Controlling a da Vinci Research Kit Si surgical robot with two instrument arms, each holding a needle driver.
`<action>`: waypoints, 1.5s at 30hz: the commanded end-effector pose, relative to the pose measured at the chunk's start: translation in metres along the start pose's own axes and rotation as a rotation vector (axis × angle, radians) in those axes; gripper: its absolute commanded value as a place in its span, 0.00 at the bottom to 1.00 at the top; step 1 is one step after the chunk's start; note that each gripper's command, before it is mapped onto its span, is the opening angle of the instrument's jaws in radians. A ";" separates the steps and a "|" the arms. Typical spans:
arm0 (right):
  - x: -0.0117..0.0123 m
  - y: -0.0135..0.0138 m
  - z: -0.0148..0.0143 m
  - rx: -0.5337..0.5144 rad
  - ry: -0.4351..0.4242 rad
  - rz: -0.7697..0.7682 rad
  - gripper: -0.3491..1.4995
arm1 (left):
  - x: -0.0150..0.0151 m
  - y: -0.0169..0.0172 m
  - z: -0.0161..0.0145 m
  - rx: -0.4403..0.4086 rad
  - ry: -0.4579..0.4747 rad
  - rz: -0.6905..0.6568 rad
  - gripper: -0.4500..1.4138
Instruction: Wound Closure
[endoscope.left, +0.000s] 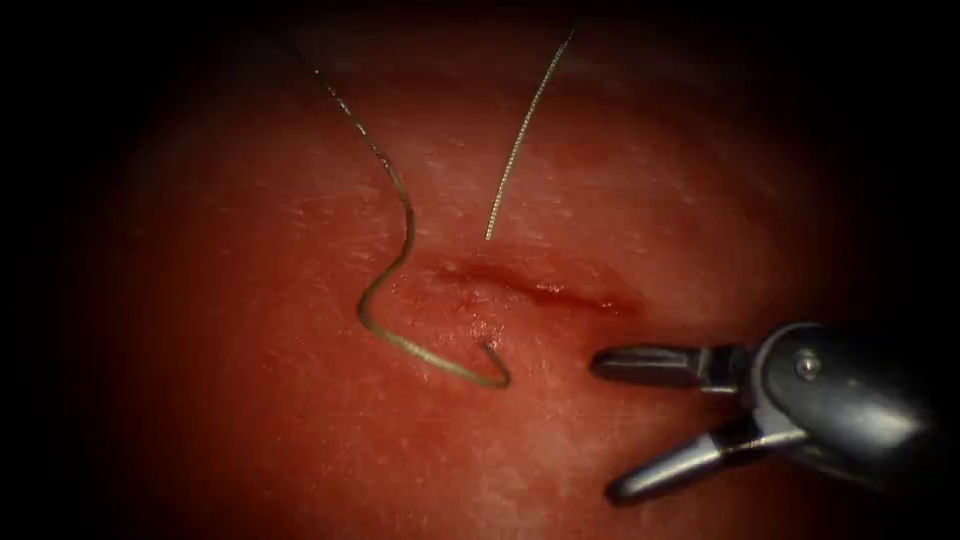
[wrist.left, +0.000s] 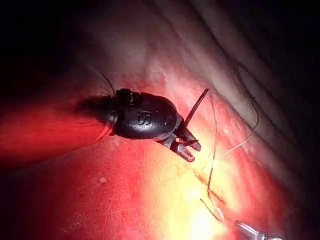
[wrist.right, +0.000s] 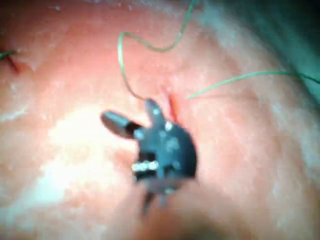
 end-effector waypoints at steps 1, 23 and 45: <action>-0.0014 0.0003 0.0015 0.002 0.001 -0.012 0.94 | -0.0008 -0.0002 0.0007 0.005 -0.002 -0.001 0.05; -0.0040 0.0001 0.0064 0.029 -0.004 -0.035 0.00 | -0.0013 0.0005 0.0020 -0.005 0.001 0.004 0.05; 0.0025 -0.0117 0.0054 0.326 -0.118 0.049 0.00 | -0.0018 0.0010 0.0032 -0.012 0.013 0.010 0.05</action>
